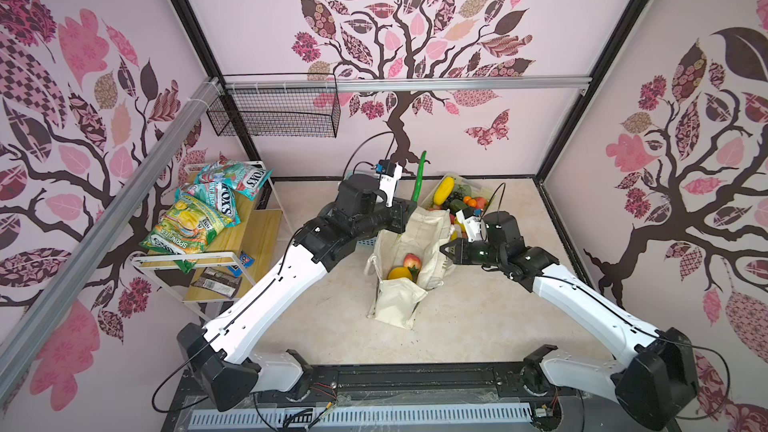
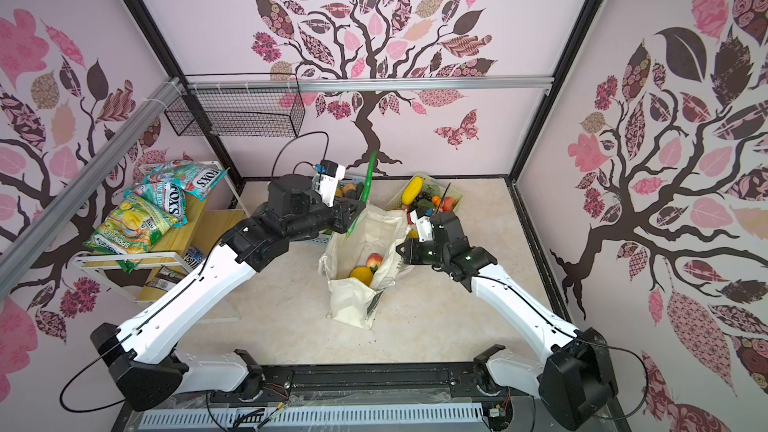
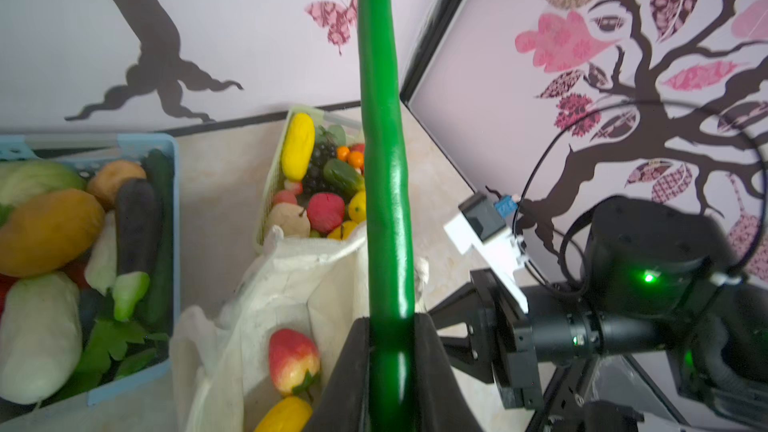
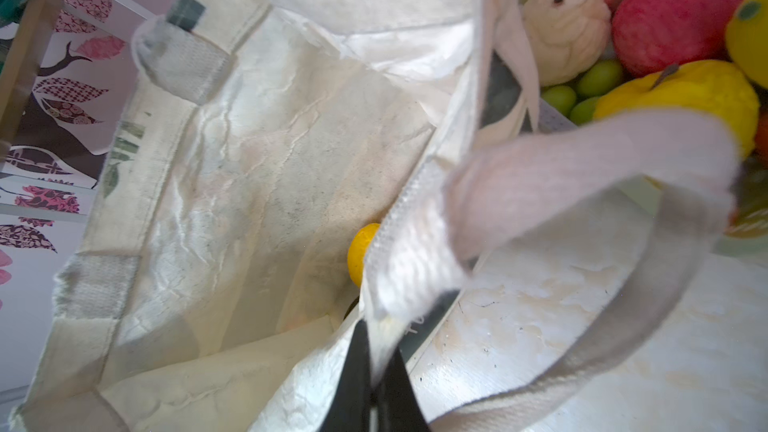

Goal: Place the food into the grocery bag and tie it
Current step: 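Lift the green vegetable with the left gripper and carry it over the bag, then lower the green vegetable into the bag and open the left gripper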

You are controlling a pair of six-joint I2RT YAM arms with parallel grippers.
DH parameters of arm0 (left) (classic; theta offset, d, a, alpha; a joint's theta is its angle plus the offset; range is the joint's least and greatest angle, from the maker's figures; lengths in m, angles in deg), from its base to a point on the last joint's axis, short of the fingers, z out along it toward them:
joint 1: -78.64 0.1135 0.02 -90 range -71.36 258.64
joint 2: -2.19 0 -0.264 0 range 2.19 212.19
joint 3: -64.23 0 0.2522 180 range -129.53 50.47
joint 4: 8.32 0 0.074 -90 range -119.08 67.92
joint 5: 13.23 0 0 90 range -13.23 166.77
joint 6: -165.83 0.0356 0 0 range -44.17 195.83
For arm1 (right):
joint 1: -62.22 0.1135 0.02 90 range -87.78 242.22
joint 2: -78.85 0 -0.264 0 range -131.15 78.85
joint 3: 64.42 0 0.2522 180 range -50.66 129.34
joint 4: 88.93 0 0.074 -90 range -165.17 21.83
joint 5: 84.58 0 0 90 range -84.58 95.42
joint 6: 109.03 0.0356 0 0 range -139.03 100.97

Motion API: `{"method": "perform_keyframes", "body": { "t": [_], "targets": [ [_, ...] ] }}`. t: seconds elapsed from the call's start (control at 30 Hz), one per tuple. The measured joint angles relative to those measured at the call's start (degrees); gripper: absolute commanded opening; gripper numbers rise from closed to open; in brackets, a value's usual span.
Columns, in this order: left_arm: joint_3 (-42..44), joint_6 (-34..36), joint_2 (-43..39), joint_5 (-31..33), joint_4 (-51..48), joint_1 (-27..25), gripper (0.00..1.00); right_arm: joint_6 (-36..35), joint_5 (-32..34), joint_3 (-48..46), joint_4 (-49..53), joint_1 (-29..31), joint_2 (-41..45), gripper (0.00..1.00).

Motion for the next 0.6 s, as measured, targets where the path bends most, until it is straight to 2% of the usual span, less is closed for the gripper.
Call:
{"method": "perform_keyframes", "body": {
  "t": [0.2,0.6],
  "targets": [
    [4.9,0.2,0.0,-0.2,-2.6,-2.9,0.18,1.0,1.4,1.6,-0.2,0.0,1.3,0.05],
    [8.9,3.2,2.5,-0.2,-6.4,-3.5,0.17,1.2,1.8,2.4,-0.1,0.0,1.8,0.05]
  ]
}}
